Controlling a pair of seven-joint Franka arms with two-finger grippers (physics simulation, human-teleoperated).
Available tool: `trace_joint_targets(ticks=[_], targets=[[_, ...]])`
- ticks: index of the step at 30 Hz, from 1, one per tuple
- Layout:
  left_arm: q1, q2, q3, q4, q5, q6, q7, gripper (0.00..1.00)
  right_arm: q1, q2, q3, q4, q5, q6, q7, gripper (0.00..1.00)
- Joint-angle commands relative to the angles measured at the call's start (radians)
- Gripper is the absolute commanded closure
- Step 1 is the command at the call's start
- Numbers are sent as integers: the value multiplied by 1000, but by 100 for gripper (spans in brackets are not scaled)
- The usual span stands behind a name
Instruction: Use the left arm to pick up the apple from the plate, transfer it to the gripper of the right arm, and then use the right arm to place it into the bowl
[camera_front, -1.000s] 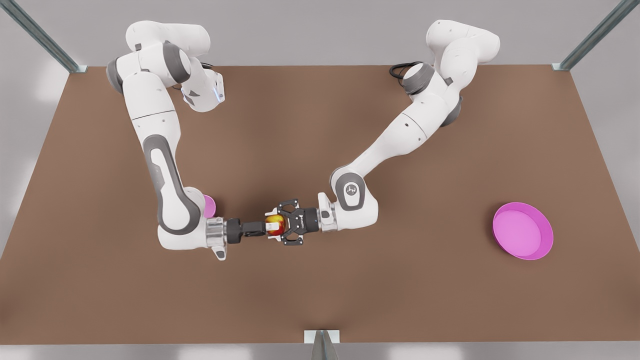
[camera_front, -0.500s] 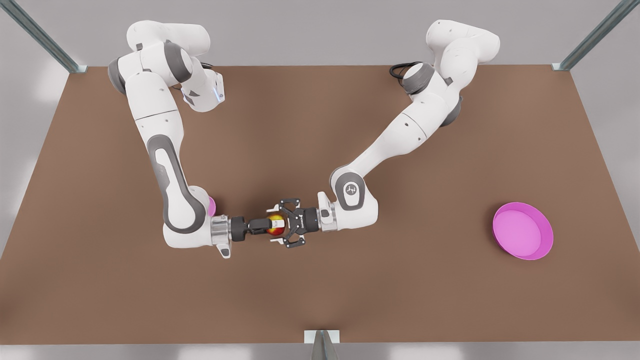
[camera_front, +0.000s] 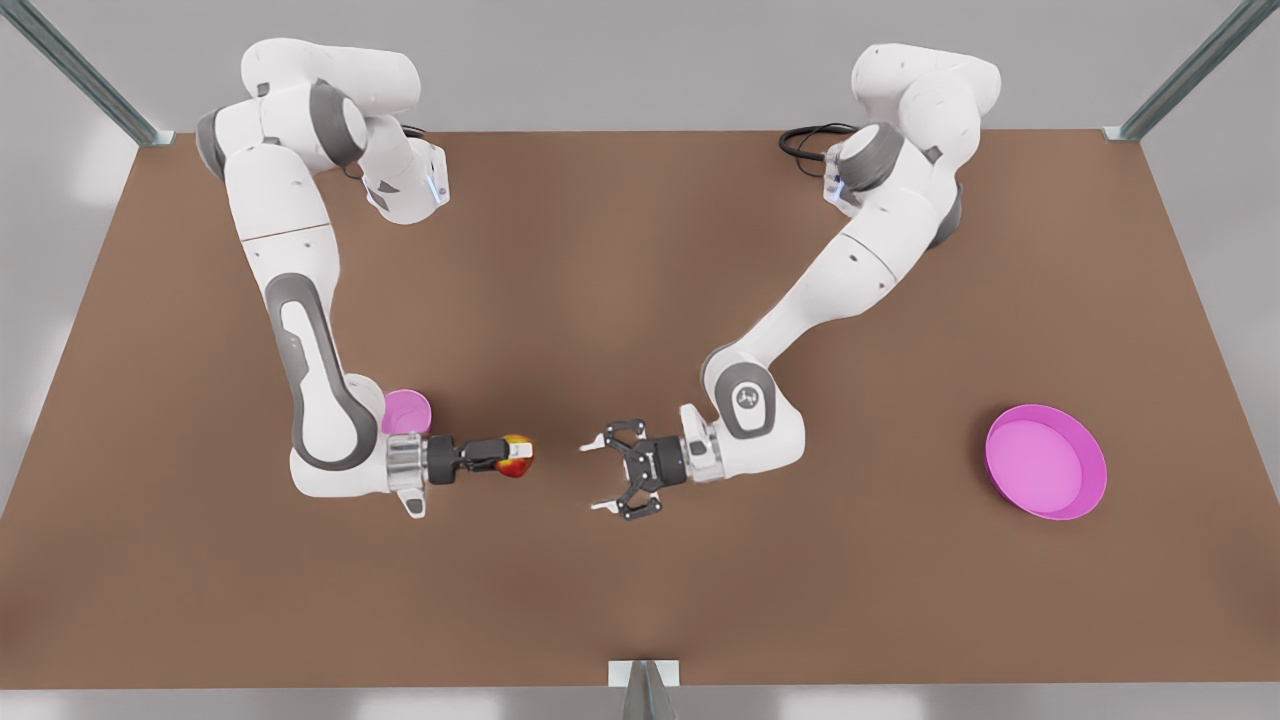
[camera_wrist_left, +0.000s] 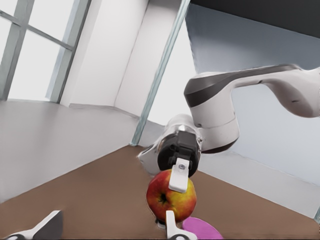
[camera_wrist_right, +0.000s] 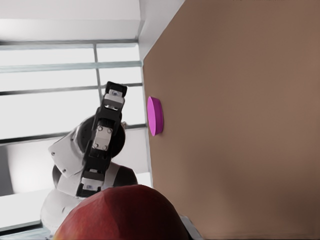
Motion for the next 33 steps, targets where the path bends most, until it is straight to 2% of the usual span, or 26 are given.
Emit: trace_joint_targets(ticks=[1,2,4,5,6,7,9,11,13,14,15,16,17,19,21,24,26,33], targets=[[95,-78,0,-138,41,-28,4,0,-12,-30,1,-26,-79,-23,-27,39],[184,-148,2,-262,105,-34,-40,0,-24,-67,1,-60,-154,-19,-27,39],[282,-209,5,-316,471,-61,-479,0,-61,-116,-2,-93,-343,-17,-26,39],[317,-253,3,-307,883,-114,-877,0,-78,-123,-5,-93,-438,-11,-24,39],[339,-284,3,-288,1122,-202,-1114,0,-85,-130,-7,-89,-501,-6,-23,39],[348,-336,5,-272,1287,-323,-1276,0,-87,-132,-10,-84,-555,-3,-21,39],[344,-476,14,-204,1747,-793,-1763,0,-94,-135,-16,-58,-720,-5,-9,39],[354,-533,35,-97,1748,-1052,-1833,0,-104,-158,-16,-58,-837,-8,-8,39],[446,-614,32,-92,1644,-1089,-1863,0,-116,-178,-15,-66,-935,-12,-7,39],[465,-683,72,-104,1577,-1080,-1859,0,-117,-181,-15,-67,-976,-12,-7,39],[405,-765,217,-165,1470,-1031,-1856,0,-122,-185,-15,-70,-998,-12,-7,39],[226,-901,490,-334,1339,-896,-1853,0,-122,-192,-13,-74,-1030,-12,-7,39],[210,-956,506,-396,1339,-853,-1849,0,-124,-192,-13,-81,-1053,-11,-9,39],[199,-985,528,-405,1339,-855,-1838,0,-137,-189,-13,-87,-1121,-2,-12,39],[207,-930,526,-325,1343,-910,-1841,0,-140,-189,-2,-103,-1179,30,-17,39],[209,-902,526,-310,1360,-914,-1844,0,-128,-210,11,-149,-1194,52,-15,39],[210,-902,528,-310,1366,-916,-1844,0,-128,-250,33,-242,-1208,133,-14,39],[212,-893,526,-294,1415,-914,-1973,0,-136,-225,33,-245,-1236,189,-15,39]])
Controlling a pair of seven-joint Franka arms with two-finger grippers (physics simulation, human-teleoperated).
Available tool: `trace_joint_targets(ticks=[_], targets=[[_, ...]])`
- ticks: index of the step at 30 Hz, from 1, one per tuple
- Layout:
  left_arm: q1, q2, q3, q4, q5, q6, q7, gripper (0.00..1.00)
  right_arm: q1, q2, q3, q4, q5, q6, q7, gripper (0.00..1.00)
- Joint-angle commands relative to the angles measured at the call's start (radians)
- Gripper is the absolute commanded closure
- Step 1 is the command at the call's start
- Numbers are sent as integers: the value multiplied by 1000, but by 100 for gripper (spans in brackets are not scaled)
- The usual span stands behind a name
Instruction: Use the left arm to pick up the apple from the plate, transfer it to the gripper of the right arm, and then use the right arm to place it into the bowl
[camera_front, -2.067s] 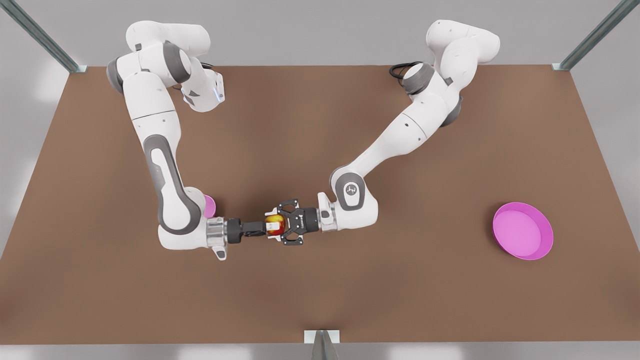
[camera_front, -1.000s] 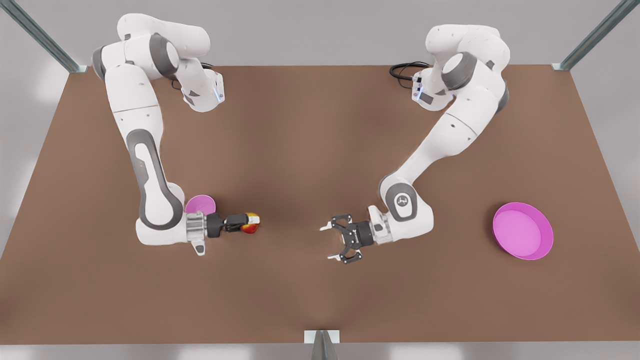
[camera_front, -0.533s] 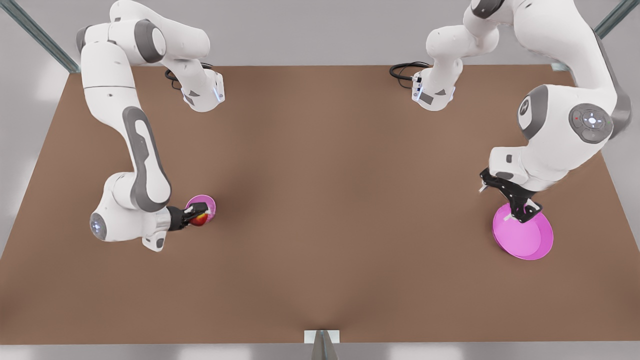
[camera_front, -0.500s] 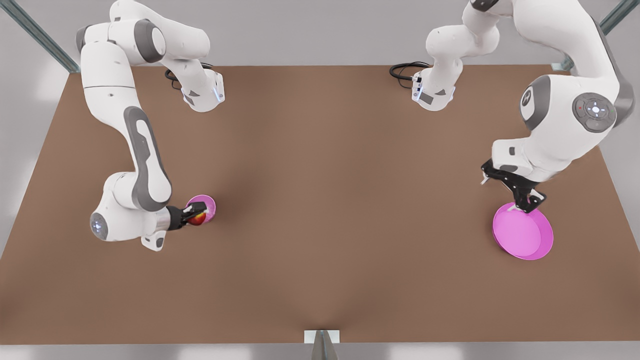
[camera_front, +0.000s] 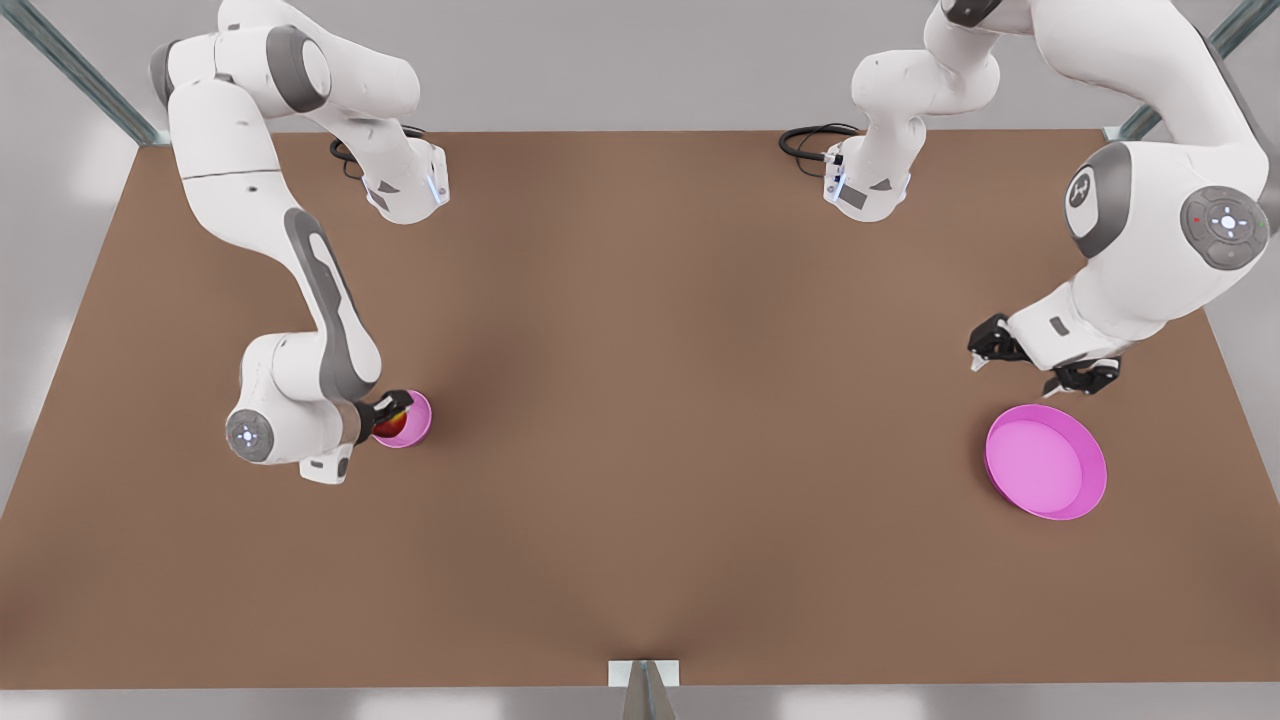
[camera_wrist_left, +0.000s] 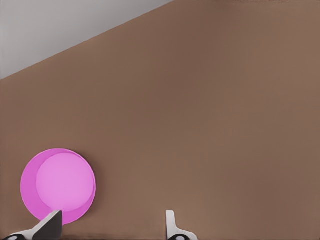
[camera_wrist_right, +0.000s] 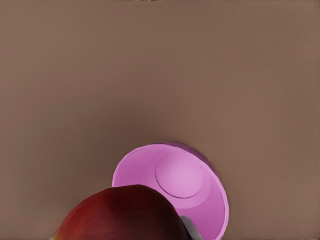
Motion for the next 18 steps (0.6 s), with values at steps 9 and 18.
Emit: trace_joint_targets(ticks=[9,18], targets=[[-8,0,-5,6,-16,-1,-617,0,-4,21,0,-25,-37,89,3,30],[-11,0,-5,6,-16,-1,-620,0,-4,5,2,-43,-34,79,6,0]])
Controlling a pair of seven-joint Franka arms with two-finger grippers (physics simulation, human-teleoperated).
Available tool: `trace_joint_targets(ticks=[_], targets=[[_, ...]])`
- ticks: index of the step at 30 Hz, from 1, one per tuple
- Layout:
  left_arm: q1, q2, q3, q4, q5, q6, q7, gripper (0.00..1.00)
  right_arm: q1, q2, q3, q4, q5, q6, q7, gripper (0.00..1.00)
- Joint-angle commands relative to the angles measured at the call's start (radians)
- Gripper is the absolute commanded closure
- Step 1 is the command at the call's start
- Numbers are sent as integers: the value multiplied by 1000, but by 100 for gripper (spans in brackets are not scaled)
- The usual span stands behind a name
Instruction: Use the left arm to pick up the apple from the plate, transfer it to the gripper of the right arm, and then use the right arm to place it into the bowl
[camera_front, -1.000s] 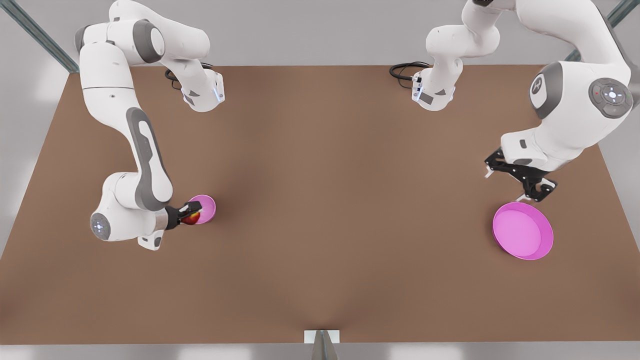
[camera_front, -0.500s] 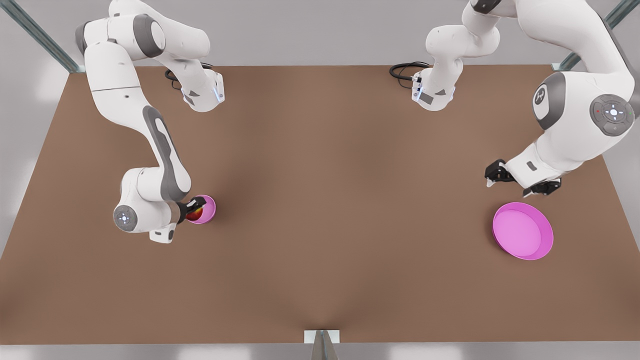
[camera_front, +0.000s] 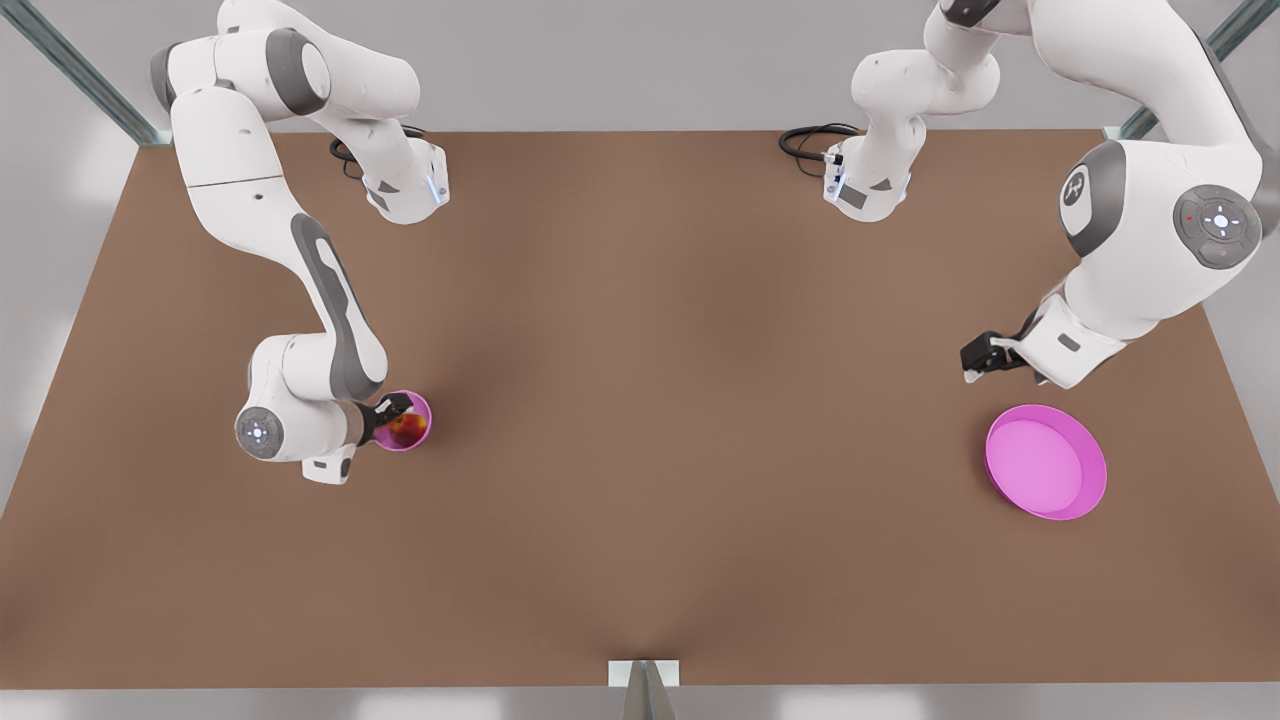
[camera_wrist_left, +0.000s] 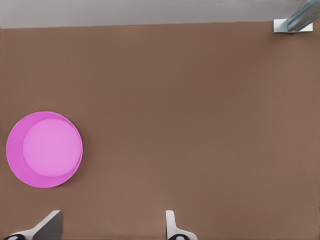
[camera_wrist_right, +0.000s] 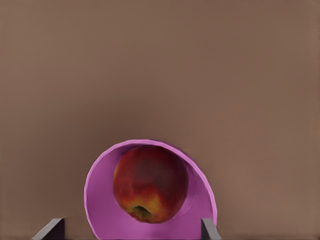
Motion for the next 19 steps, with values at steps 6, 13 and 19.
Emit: trace_joint_targets(ticks=[6,13,19], targets=[[-1,7,0,0,6,2,-222,0,0,-25,-6,192,-3,-80,10,0],[-14,62,-3,68,6,-6,-189,0,-3,-238,22,499,-191,-466,519,0],[-14,60,-6,68,6,-9,-189,0,0,-232,-41,513,-190,-497,564,0]])
